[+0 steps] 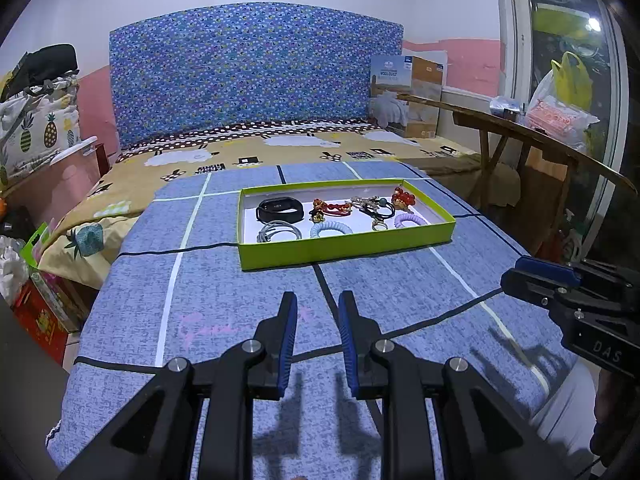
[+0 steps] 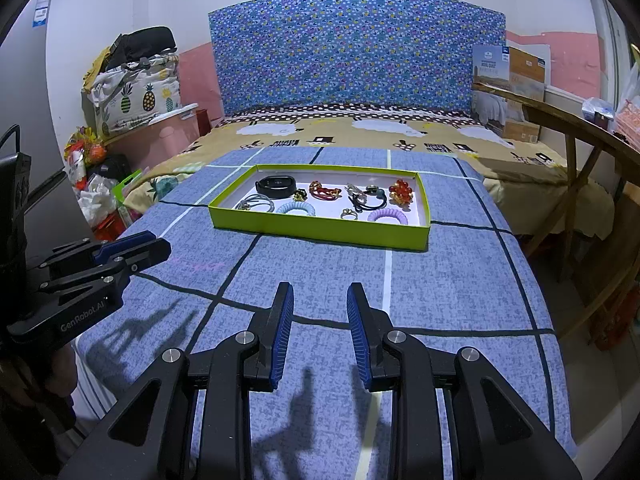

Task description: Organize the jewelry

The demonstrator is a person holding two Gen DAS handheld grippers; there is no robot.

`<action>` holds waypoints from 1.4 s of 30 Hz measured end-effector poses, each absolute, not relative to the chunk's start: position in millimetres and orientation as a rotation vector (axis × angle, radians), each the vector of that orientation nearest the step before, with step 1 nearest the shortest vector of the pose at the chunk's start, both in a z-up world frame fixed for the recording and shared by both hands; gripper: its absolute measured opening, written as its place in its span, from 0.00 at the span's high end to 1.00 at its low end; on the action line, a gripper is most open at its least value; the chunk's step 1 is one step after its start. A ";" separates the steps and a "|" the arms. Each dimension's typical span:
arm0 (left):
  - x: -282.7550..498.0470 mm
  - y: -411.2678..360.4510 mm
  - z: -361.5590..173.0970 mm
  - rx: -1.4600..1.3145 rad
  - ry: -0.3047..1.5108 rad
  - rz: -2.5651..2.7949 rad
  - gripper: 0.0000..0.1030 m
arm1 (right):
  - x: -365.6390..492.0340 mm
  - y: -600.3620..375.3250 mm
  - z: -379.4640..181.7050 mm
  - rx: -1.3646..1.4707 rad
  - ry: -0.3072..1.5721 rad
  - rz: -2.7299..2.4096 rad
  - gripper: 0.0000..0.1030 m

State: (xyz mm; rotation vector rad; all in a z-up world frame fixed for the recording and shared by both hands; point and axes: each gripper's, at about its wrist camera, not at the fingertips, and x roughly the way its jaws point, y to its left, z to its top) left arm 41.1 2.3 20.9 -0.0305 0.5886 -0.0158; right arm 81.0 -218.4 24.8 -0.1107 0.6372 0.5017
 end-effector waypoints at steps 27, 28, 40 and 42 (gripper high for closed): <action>40.5 -5.0 21.9 -0.008 0.574 0.011 0.79 | 81.9 -218.4 23.3 -0.115 0.643 0.503 0.72; 39.7 -4.0 21.6 -0.010 0.574 0.010 0.79 | 81.9 -218.3 23.4 -0.116 0.642 0.502 0.72; 40.2 1.2 19.3 -0.039 0.573 0.023 0.79 | 82.3 -219.4 22.2 -0.117 0.643 0.502 0.72; 40.2 1.6 19.3 -0.039 0.571 0.022 0.79 | 82.4 -219.1 22.6 -0.117 0.645 0.501 0.72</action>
